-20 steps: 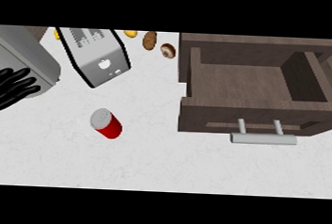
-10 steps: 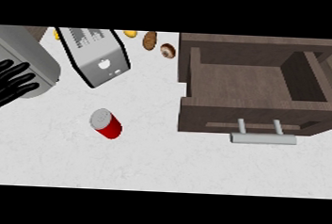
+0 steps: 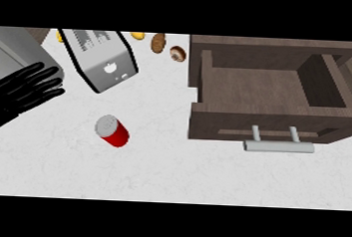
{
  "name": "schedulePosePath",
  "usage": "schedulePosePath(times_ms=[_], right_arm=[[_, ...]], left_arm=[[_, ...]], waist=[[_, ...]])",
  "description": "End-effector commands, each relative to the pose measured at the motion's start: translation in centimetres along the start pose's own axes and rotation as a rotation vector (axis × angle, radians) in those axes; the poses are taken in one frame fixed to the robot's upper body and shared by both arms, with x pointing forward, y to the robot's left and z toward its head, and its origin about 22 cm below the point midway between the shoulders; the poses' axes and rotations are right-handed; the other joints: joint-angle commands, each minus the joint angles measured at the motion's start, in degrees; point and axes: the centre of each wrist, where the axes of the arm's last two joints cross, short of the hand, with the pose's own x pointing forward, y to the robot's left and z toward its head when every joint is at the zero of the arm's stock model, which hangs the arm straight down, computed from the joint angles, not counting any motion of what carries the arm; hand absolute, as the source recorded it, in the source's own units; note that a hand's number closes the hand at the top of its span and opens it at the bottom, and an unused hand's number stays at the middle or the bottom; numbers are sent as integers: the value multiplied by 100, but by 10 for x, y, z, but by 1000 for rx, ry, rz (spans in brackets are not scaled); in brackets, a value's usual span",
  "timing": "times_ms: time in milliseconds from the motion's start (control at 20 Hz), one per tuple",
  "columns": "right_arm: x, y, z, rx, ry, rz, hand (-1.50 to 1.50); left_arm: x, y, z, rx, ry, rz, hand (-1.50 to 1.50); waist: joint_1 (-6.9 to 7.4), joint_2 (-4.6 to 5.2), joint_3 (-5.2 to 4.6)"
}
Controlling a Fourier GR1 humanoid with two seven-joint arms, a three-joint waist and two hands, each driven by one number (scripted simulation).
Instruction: Pick up the can, place it into the drawer and close the drawer
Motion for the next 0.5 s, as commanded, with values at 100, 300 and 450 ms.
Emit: schedulePosePath(times_ms=[100,300,450], right_arm=[[13,-13,-14,-21,-4,-9,-150],[17,-28,3,-2,-3,3,-150],[12,-19,10,-8,0,0,-150]], left_arm=[[-15,-5,-28,6,38,40,-150],[-37,-11,-34,24,44,8,-150],[-67,-14,-48,17,55,1,-150]], waist=[[21,5,-2],[10,1,-2],[-18,10,-5]])
